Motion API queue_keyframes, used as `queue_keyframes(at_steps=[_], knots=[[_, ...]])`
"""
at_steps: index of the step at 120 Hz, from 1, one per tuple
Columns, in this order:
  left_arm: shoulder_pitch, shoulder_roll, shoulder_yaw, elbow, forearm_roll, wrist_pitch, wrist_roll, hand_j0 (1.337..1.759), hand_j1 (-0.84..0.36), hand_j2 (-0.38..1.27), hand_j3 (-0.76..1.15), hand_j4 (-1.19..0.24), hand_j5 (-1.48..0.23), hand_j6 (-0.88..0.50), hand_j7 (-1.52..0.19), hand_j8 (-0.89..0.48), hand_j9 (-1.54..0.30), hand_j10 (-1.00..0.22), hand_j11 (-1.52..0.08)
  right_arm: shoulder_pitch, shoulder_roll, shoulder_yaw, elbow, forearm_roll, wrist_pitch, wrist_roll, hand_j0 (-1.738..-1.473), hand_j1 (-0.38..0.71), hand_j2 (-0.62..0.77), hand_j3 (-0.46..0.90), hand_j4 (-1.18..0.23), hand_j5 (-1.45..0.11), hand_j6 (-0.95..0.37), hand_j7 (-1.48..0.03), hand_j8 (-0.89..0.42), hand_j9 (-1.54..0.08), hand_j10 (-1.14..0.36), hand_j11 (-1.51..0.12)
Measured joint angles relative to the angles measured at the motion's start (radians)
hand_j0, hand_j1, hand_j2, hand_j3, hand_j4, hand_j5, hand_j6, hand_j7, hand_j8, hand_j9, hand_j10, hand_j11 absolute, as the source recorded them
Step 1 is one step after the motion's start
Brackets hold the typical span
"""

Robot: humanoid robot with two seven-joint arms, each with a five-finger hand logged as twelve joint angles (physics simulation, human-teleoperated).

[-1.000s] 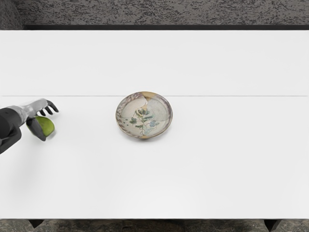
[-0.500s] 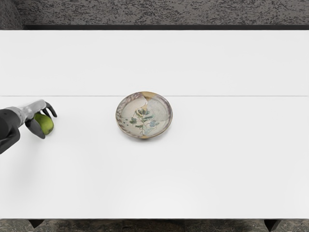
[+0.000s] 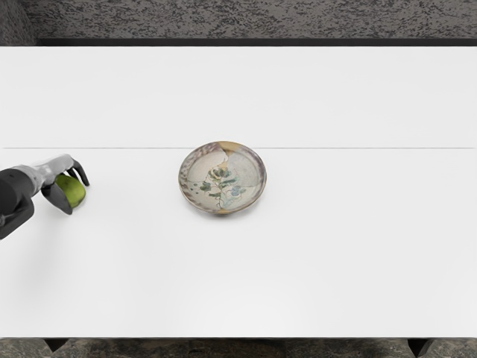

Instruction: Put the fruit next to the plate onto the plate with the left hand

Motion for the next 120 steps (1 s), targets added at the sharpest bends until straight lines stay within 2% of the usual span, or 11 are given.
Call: queue_keyframes(at_steps=[63, 72, 75, 84, 120], knots=[[-0.018, 0.012, -0.008, -0.015, -0.014, -0.004, -0.001, 1.653, -0.3, 0.26, 0.0, -0.59, -0.88, -0.37, -0.87, -0.32, -0.87, -0.46, -0.86, 0.001, 0.0, 0.0, 0.0, 0.0, 0.0, 0.0, -1.658, -0.35, 0.0, 0.0, 0.0, 0.0, 0.0, 0.0, 0.0, 0.0, 0.0, 0.0], [-0.05, 0.032, -0.012, -0.027, -0.018, -0.007, -0.001, 1.654, -0.29, 0.26, 0.0, -0.59, -0.91, -0.36, -0.89, -0.29, -0.88, -0.44, -0.87, 0.001, 0.0, 0.0, 0.0, 0.0, 0.0, 0.0, -1.658, -0.35, 0.0, 0.0, 0.0, 0.0, 0.0, 0.0, 0.0, 0.0, 0.0, 0.0], [-0.067, 0.039, -0.013, -0.033, -0.018, -0.009, -0.001, 1.653, -0.28, 0.23, 0.0, -0.59, -0.9, -0.38, -0.88, -0.35, -0.87, -0.47, -0.87, 0.001, 0.0, 0.0, 0.0, 0.0, 0.0, 0.0, -1.658, -0.35, 0.0, 0.0, 0.0, 0.0, 0.0, 0.0, 0.0, 0.0, 0.0, 0.0], [-0.096, 0.052, -0.014, -0.051, -0.025, -0.011, -0.001, 1.653, -0.27, 0.26, 0.0, -0.61, -0.89, -0.41, -0.86, -0.36, -0.88, -0.48, -0.87, 0.001, 0.0, 0.0, 0.0, 0.0, 0.0, 0.0, -1.658, -0.35, 0.0, 0.0, 0.0, 0.0, 0.0, 0.0, 0.0, 0.0, 0.0, 0.0], [-0.22, 0.051, -0.015, -0.085, -0.082, -0.056, 0.0, 1.652, -0.3, 0.29, 0.0, -0.61, -0.89, -0.39, -0.86, -0.33, -0.87, -0.46, -0.88, 0.002, 0.0, 0.001, -0.001, 0.001, 0.0, 0.0, -1.658, -0.35, 0.0, 0.0, 0.0, 0.0, 0.0, 0.0, 0.0, 0.0, 0.0, 0.0]])
